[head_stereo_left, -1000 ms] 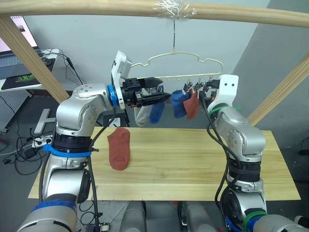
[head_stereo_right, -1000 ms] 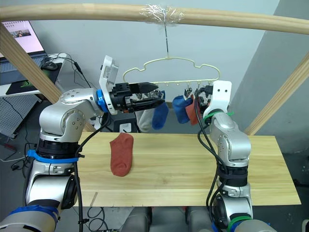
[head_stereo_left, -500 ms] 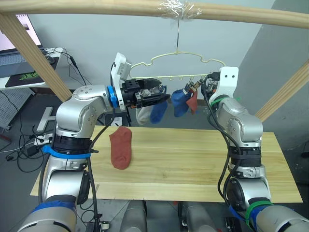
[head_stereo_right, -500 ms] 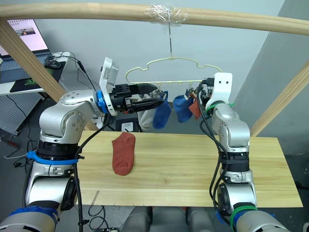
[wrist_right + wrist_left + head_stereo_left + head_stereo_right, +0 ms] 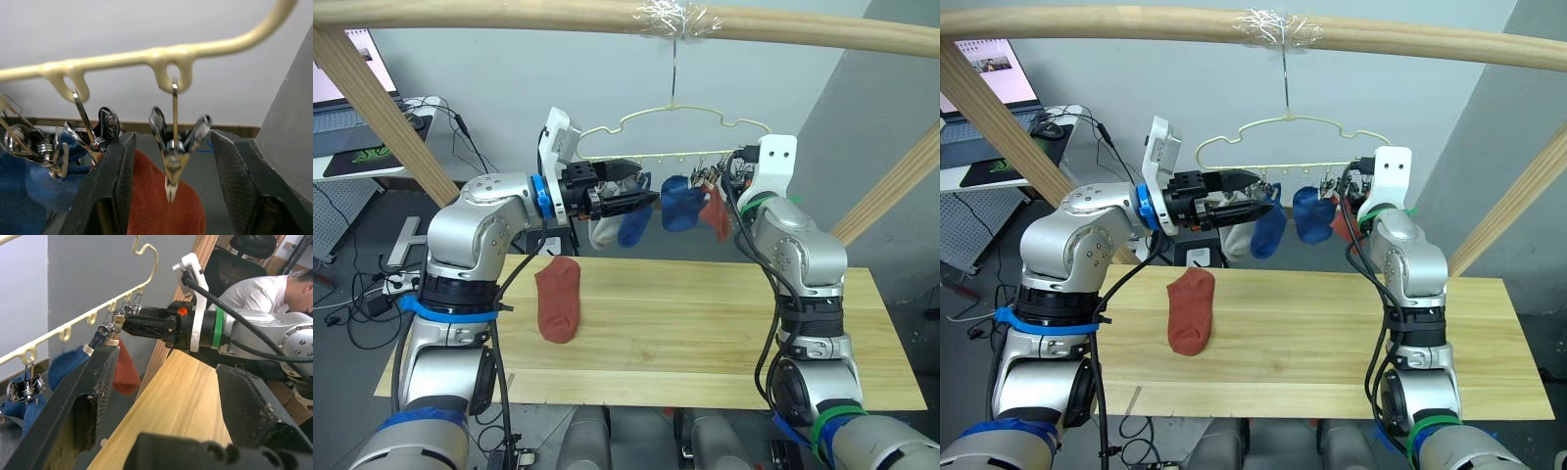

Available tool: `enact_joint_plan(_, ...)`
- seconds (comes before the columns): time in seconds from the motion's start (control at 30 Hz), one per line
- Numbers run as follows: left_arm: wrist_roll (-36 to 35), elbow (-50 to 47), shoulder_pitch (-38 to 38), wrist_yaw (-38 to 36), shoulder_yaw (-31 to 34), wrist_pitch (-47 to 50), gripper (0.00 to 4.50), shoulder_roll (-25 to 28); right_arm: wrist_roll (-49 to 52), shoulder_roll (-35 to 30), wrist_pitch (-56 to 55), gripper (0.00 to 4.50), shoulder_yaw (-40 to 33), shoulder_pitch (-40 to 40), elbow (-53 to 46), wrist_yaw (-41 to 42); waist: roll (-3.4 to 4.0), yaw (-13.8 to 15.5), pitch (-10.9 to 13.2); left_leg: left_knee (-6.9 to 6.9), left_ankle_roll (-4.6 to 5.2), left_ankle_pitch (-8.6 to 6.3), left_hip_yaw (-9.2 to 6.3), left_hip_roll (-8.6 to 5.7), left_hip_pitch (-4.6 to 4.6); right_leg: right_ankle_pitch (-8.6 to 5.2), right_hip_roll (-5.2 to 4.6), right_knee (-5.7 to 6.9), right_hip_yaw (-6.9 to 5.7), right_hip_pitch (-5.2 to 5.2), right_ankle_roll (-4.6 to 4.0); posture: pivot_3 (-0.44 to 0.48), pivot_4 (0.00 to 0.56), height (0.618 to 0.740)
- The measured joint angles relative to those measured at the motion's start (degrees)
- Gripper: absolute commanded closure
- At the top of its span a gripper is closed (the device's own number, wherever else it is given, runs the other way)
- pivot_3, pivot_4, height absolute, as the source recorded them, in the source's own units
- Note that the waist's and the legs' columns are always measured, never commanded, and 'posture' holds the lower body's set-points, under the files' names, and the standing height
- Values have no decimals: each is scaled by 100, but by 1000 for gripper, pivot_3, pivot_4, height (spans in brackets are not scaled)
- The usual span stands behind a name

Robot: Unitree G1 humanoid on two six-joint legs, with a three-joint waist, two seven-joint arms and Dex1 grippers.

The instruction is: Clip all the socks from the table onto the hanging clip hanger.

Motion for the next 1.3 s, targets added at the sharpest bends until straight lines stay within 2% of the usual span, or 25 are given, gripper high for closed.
enact_joint_plan(0.63, 17, -3, 9, 114, -1, -1, 901, 4, -158, 2, -578, 2020, -220, -532, 1128, -172, 1, 11, 1, -2, 0, 0, 1, 0, -1, 0, 0, -5, 0, 0, 0, 159, 178, 740)
enact_joint_plan(1.07, 70, -2, 27, 119, -3, -98, 901, 4, -88, 167, -469, 2020, -341, -738, 1120, -283, 1, 14, 1, -3, 0, 0, 0, 0, -1, 0, 0, -6, 0, 0, 0, 153, 176, 740)
enact_joint_plan(1.3, 109, 10, 27, 117, -9, -123, 901, -4, -99, 246, -137, 2020, -338, -627, 764, -408, 1, 12, 1, -3, 0, 0, 0, 0, -1, 0, 0, -6, 0, 0, 0, 143, 178, 740)
